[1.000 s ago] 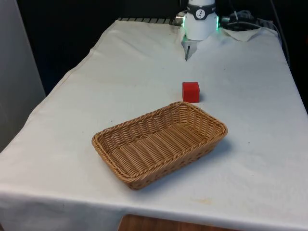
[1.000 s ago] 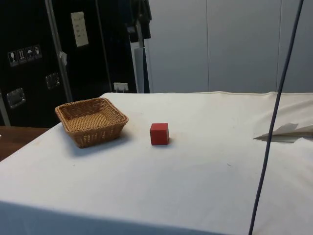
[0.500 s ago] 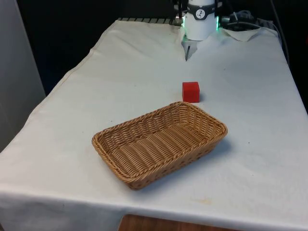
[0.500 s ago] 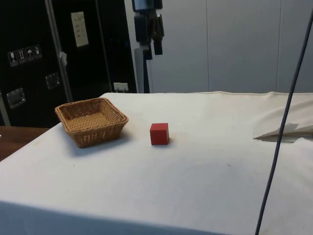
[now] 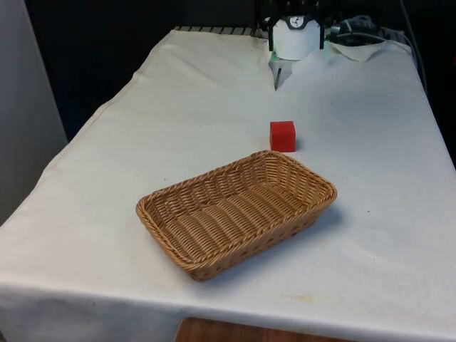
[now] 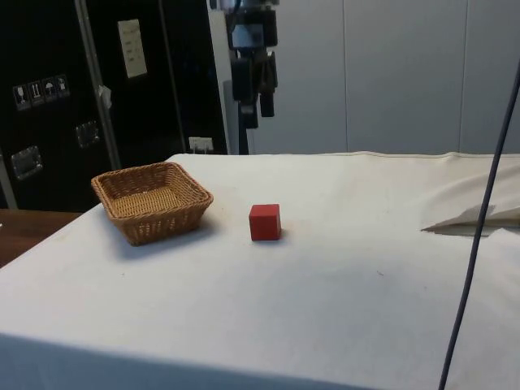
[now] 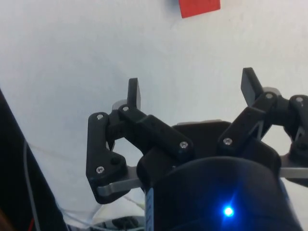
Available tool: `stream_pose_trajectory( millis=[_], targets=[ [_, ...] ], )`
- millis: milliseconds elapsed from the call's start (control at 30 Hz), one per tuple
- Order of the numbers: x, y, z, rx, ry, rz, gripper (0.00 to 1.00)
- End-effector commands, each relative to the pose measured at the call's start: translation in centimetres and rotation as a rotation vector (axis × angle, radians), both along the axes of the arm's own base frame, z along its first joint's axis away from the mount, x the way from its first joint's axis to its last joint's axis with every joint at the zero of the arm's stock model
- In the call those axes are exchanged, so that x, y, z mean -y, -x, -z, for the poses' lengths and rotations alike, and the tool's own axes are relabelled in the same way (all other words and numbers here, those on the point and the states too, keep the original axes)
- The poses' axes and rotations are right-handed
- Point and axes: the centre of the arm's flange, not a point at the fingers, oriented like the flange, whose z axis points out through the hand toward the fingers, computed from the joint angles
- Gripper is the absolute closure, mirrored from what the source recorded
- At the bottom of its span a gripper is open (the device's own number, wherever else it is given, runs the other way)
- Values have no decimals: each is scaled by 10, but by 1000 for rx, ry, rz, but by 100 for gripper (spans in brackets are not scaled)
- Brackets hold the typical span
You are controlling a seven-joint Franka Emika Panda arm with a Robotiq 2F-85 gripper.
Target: Pick up the cube and place it into the basket.
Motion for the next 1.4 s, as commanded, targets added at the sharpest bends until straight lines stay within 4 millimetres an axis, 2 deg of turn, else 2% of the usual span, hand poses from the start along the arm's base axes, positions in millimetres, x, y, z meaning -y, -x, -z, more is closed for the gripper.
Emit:
stream_pose_trajectory(
  millis=[0,833,1100,1200,1367],
  targets=[
    [-2,-1,4,12,4,2,0],
    [-6,-3,59,39,27,-68,0],
    [-9,-3,87,55,39,-99,0],
    [-8,-3,89,46,41,-98,0],
    [-8,-3,110,61,44,-104,0]
  ],
)
